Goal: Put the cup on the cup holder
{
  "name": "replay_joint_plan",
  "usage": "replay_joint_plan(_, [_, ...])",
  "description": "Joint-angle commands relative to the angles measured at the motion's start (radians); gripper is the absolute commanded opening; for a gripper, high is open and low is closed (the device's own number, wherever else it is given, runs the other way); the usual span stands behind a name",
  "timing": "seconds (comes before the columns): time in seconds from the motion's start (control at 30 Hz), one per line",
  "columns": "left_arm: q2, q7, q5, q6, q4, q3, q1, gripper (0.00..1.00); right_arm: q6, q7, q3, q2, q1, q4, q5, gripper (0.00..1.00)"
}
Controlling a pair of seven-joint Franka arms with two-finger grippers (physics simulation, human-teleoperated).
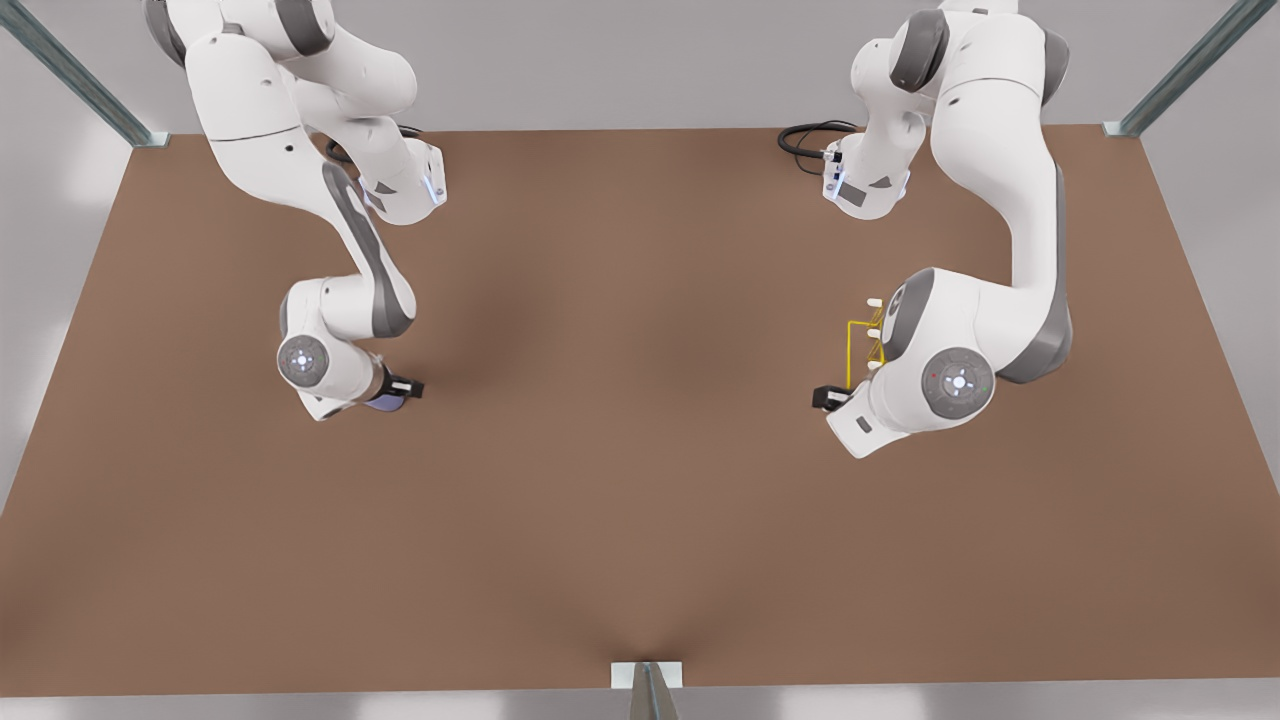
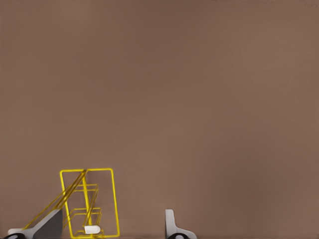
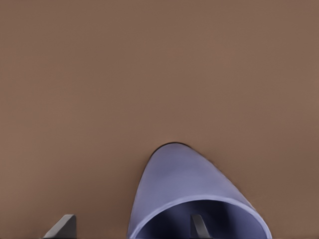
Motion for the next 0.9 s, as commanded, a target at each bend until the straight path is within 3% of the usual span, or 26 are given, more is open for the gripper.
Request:
replay_joint_plan(0.0, [-0.002,-0.083,0.002,0.005,-0.002,0.0,0.0,1.0,0.031,0.011,0.0,0.01,-0.004,0.003,-0.006,0.21])
replay_joint_plan(0.43, [-0.016,-0.078,0.01,-0.006,-0.009,0.002,0.0,1.0,0.007,0.011,0.002,-0.024,-0.003,0.004,-0.008,0.21])
replay_joint_plan(0.5, [-0.016,-0.075,0.01,-0.009,-0.009,0.003,0.0,1.0,-0.019,0.028,0.072,-0.047,0.011,0.056,0.028,0.21])
replay_joint_plan(0.6, [-0.017,-0.067,0.012,-0.012,-0.011,0.009,0.0,1.0,-0.039,0.024,0.135,0.032,0.01,0.199,0.273,0.21])
replay_joint_plan(0.77, [-0.017,-0.087,0.052,-0.012,-0.015,0.012,0.0,1.0,-0.024,0.102,0.249,0.267,0.028,0.502,0.947,0.21])
replay_joint_plan(0.87, [0.001,-0.649,-0.067,0.083,0.02,-0.002,-0.014,1.0,0.008,0.217,0.255,0.418,0.138,0.742,1.072,0.21])
